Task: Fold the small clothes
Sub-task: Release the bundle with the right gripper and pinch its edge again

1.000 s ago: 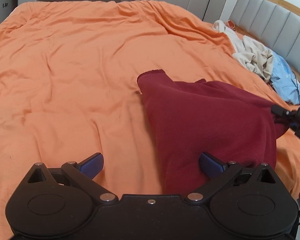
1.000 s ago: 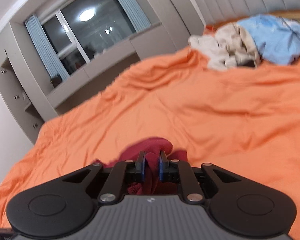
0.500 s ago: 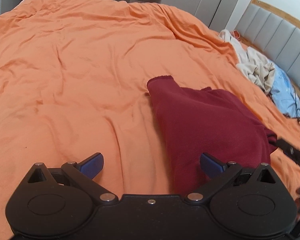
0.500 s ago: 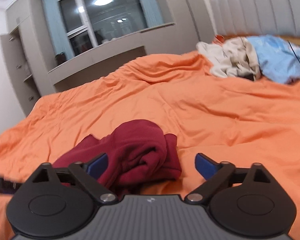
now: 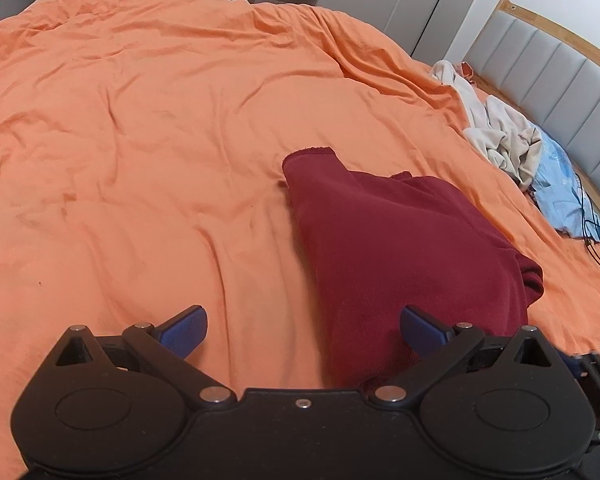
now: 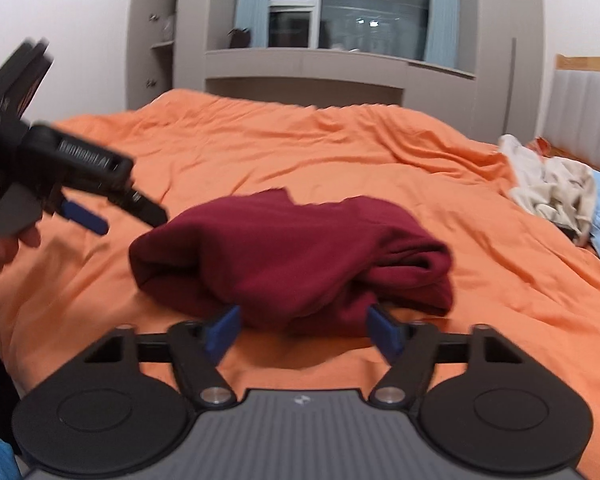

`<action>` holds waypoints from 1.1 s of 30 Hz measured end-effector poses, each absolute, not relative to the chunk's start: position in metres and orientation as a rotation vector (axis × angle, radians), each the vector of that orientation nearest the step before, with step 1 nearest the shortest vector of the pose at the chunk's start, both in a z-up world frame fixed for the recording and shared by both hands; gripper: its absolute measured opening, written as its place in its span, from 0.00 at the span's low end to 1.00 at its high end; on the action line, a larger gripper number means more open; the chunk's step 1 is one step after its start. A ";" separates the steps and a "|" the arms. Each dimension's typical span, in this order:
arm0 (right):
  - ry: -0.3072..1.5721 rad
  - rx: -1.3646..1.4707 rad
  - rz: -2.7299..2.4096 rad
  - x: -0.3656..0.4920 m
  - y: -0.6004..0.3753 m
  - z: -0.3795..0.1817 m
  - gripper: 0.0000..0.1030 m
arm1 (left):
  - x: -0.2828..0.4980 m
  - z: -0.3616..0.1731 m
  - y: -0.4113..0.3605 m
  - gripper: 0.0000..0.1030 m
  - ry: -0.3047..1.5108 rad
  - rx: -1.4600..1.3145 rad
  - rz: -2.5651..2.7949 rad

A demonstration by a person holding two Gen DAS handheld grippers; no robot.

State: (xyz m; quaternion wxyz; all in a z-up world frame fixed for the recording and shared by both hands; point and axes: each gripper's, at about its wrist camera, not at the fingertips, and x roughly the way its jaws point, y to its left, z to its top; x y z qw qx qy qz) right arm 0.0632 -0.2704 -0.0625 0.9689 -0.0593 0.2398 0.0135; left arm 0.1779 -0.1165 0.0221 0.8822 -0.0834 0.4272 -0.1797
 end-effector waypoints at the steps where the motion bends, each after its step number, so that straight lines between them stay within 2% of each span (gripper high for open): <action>1: 0.494 -0.131 0.029 0.066 -0.267 -0.065 0.52 | 0.177 0.023 -0.116 0.99 0.887 -0.173 -0.374; 3: 0.494 -0.156 0.018 0.070 -0.260 -0.069 0.41 | 0.176 0.024 -0.116 0.99 0.884 -0.173 -0.374; 4: 0.488 -0.156 0.018 0.071 -0.260 -0.069 0.28 | 0.176 0.024 -0.117 0.99 0.884 -0.173 -0.375; 5: 0.476 -0.150 0.026 0.072 -0.258 -0.069 0.20 | 0.175 0.024 -0.118 0.99 0.884 -0.172 -0.376; 7: 0.449 -0.153 0.034 0.072 -0.262 -0.068 0.12 | 0.174 0.024 -0.118 0.99 0.885 -0.167 -0.377; 13: 0.335 -0.301 -0.062 0.066 -0.264 -0.049 0.10 | 0.175 0.023 -0.120 0.99 0.889 -0.143 -0.386; 21: 0.445 -0.295 -0.048 0.065 -0.262 -0.071 0.12 | 0.174 0.010 -0.121 0.99 0.935 -0.101 -0.382; 23: 0.451 -0.264 -0.049 0.062 -0.266 -0.072 0.20 | 0.175 0.009 -0.119 0.99 0.937 -0.106 -0.381; 25: 0.456 -0.236 -0.052 0.059 -0.273 -0.070 0.46 | 0.174 0.011 -0.117 0.99 0.921 -0.118 -0.384; 28: 0.447 -0.169 -0.042 0.050 -0.289 -0.063 0.75 | 0.172 0.016 -0.113 0.99 0.884 -0.144 -0.401; 29: 0.441 -0.131 -0.042 0.047 -0.296 -0.061 0.78 | 0.173 0.017 -0.111 0.99 0.877 -0.155 -0.407; 31: 0.421 -0.066 -0.057 0.041 -0.309 -0.054 0.93 | 0.176 0.018 -0.111 0.99 0.874 -0.176 -0.406; 33: 0.391 0.000 -0.084 0.040 -0.324 -0.047 0.99 | 0.182 0.018 -0.111 0.99 0.876 -0.187 -0.391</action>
